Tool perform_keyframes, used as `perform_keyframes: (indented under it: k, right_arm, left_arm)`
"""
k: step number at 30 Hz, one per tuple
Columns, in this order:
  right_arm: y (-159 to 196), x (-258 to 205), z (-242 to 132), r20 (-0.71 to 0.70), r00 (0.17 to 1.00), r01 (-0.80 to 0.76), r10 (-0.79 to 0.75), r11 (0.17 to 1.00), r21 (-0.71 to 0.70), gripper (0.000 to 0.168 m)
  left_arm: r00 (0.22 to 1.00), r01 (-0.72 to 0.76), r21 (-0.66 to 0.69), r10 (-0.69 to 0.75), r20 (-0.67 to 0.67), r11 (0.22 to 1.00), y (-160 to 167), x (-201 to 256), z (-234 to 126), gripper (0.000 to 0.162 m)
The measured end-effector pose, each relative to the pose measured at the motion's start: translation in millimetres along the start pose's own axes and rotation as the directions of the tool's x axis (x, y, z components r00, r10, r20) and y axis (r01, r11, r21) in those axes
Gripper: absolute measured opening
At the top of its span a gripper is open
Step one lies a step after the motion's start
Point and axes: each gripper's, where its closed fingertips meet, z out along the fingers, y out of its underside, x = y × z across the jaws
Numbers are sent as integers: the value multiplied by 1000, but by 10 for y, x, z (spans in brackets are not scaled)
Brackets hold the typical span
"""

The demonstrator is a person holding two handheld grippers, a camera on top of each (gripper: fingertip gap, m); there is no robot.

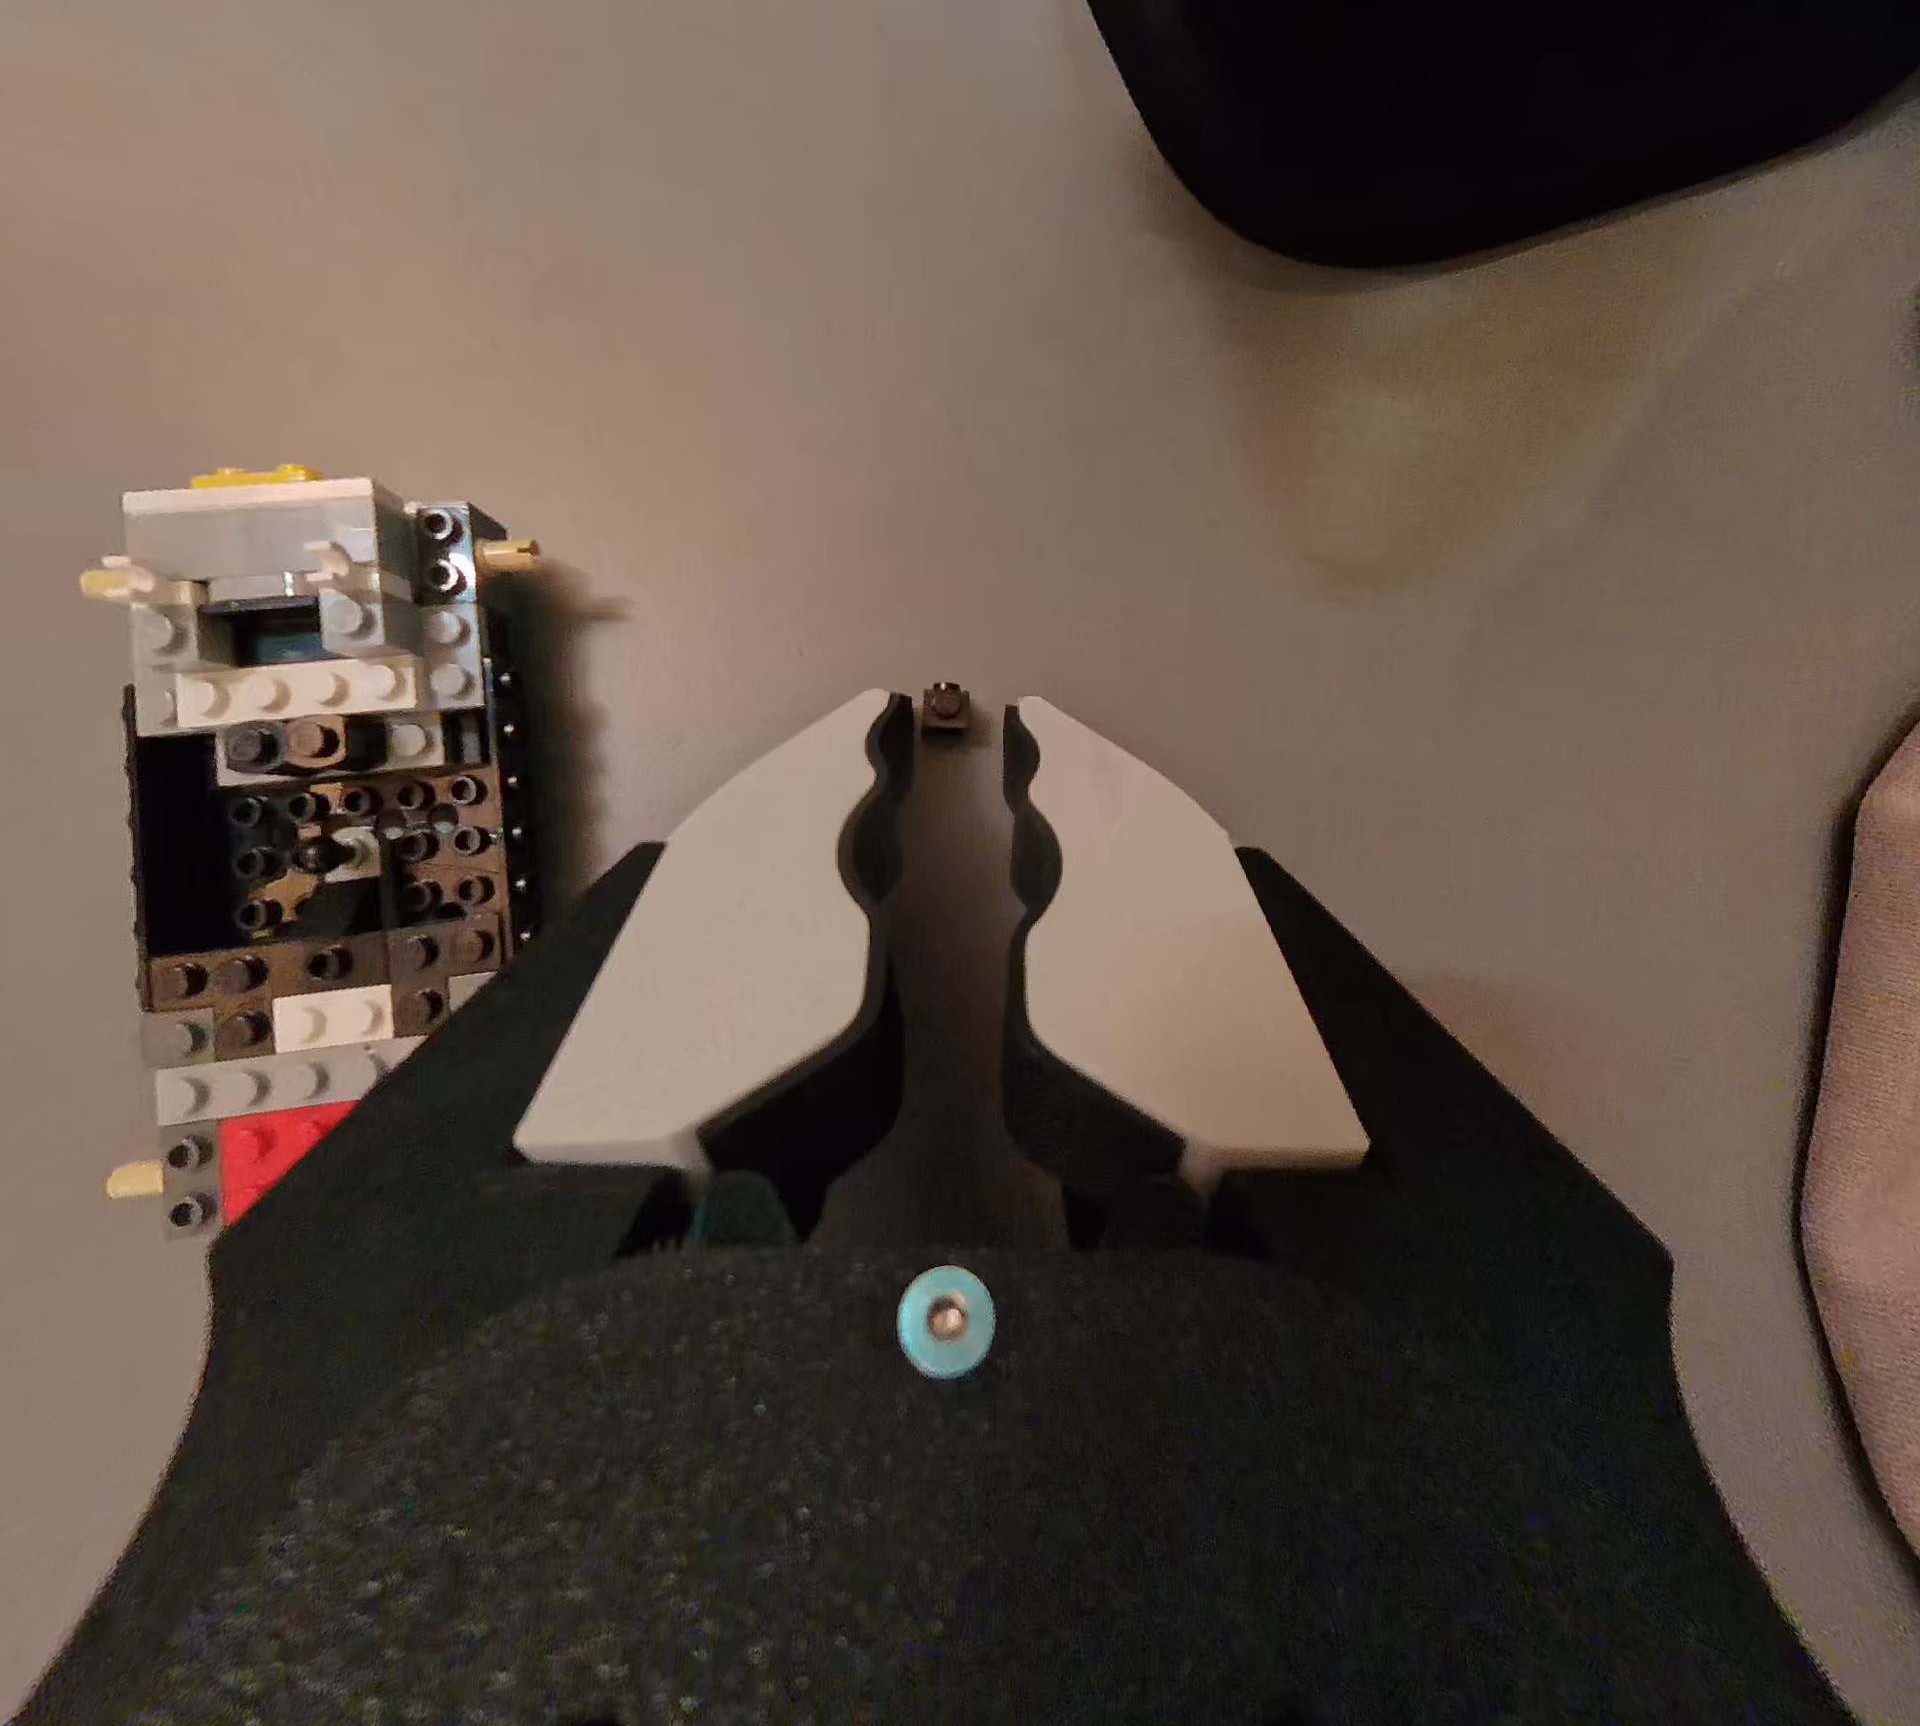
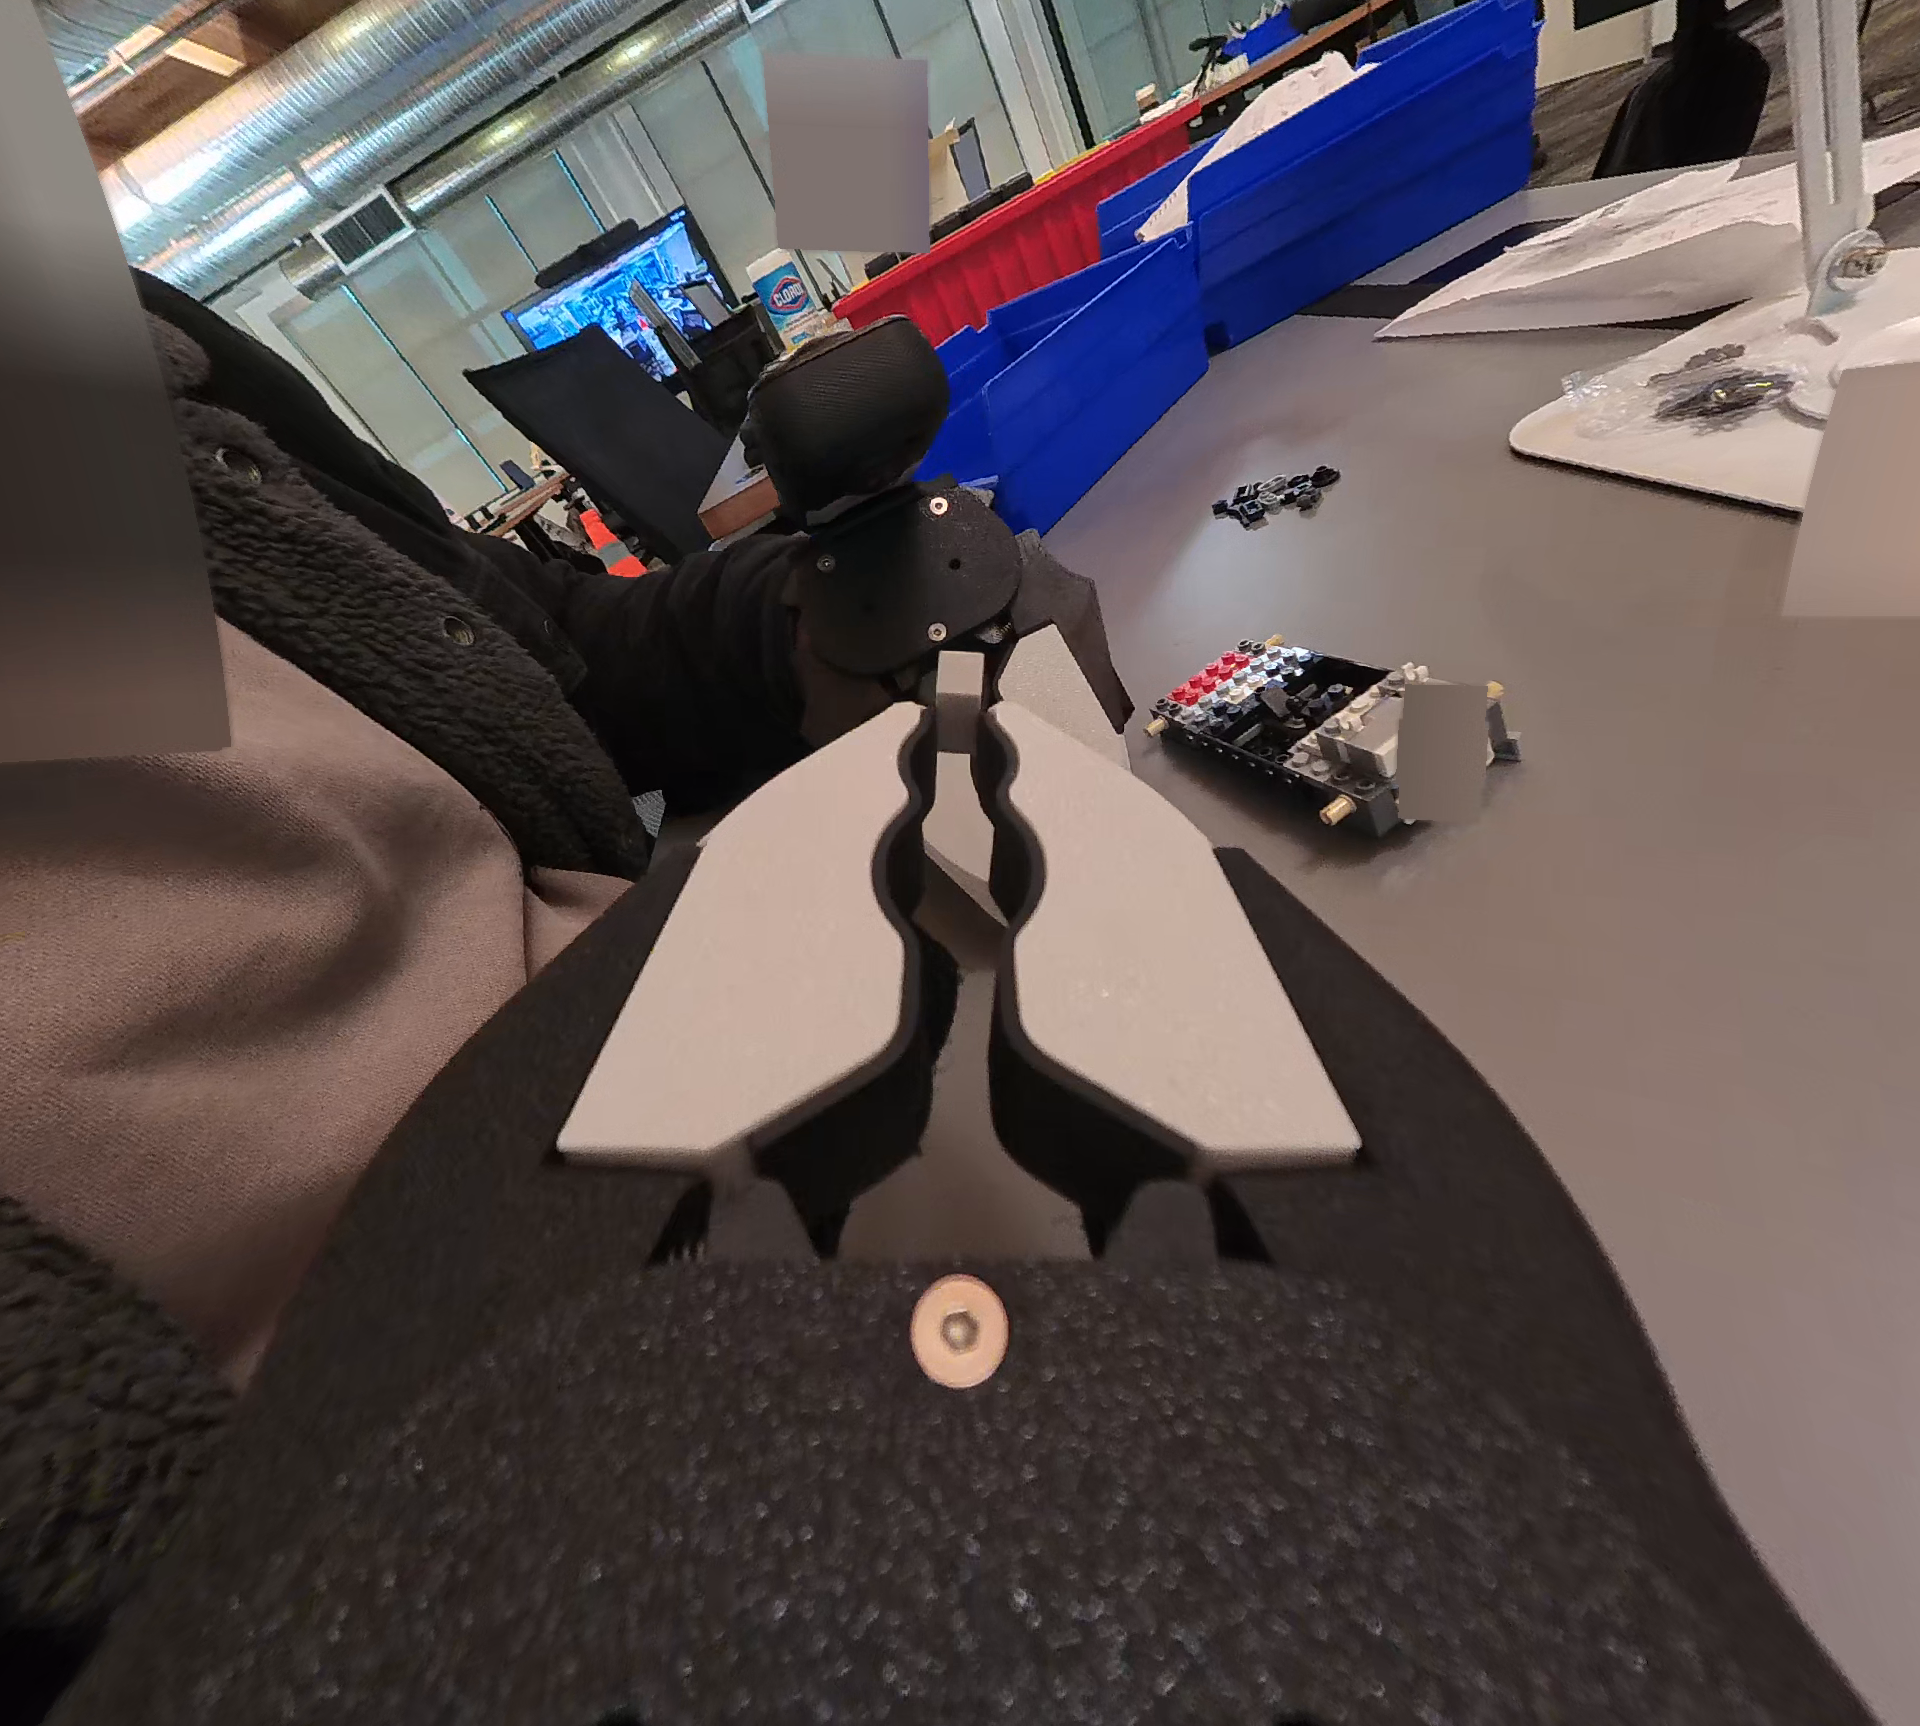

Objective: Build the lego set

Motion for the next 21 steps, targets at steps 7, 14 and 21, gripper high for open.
perform_keyframes:
  k: [7, 14, 21]
  right_arm:
    - [22, 13, 7, -4, 1000, 3, -3, 1000, -6, 6]
    - [94, -8, 61, -6, 1000, 30, -30, 998, -58, 6]
    - [212, -47, 152, 23, 1000, 2, 1, 992, -124, 6]
  left_arm:
    - [1000, -4, 14, 4, -10, 1000, 0, -4, 6, 9]
    - [944, 223, 307, -126, -305, 925, -485, 210, -348, 8]
    - [870, 366, 337, -190, -456, 867, -643, 320, -493, 8]
